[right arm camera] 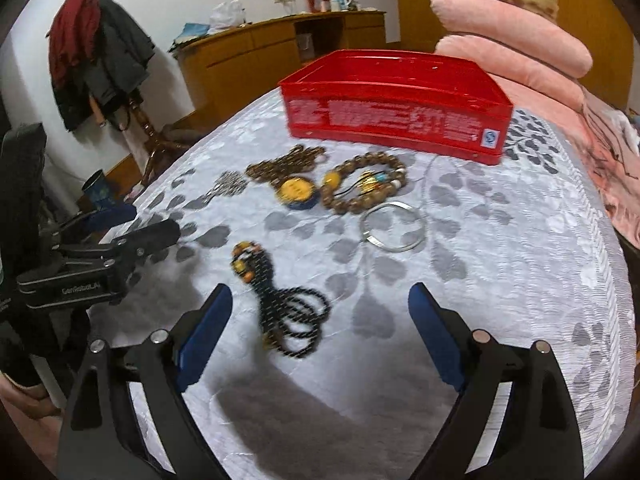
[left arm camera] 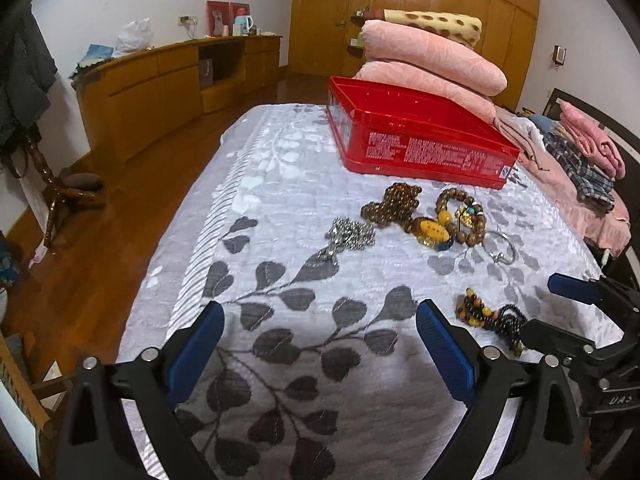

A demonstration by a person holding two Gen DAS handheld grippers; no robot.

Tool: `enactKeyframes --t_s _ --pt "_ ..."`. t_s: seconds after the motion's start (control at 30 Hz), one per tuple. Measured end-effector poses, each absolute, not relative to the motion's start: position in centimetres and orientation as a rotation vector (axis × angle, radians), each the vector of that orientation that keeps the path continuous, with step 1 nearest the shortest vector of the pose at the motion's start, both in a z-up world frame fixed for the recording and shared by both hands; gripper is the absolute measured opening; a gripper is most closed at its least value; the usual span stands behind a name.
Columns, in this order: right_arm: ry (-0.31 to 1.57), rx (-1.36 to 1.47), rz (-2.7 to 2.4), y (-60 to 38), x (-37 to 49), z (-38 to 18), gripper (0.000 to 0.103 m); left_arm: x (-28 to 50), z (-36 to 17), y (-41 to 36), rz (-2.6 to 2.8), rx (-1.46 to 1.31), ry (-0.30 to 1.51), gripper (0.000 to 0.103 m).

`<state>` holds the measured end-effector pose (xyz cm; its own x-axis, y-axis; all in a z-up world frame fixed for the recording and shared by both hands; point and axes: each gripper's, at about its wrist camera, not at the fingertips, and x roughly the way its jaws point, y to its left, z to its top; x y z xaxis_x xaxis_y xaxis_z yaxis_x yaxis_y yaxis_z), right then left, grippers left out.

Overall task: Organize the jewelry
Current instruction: 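Move both tools back toward the black bead necklace and silver chain pendant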

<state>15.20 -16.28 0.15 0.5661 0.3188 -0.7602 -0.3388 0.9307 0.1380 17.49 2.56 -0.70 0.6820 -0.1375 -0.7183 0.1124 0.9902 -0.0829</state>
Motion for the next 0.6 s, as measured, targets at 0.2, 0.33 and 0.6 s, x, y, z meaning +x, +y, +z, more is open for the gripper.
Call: enactKeyframes --t_s 0.2,0.33,0.6 --pt "0.920 -0.036 0.397 -15.3 15.2 -0.8 0.080 17.2 -0.8 2.8 -0.130 -0.039 0.811 0.095" --pt "0.940 -0.048 0.374 -15.1 15.6 -1.4 0.072 17.3 -0.7 2.8 -0.130 -0.047 0.810 0.095" --pt "0.927 -0.061 0.317 -15.6 16.0 -1.4 0.043 17.7 -1.1 2.2 -0.147 -0.045 0.821 0.095"
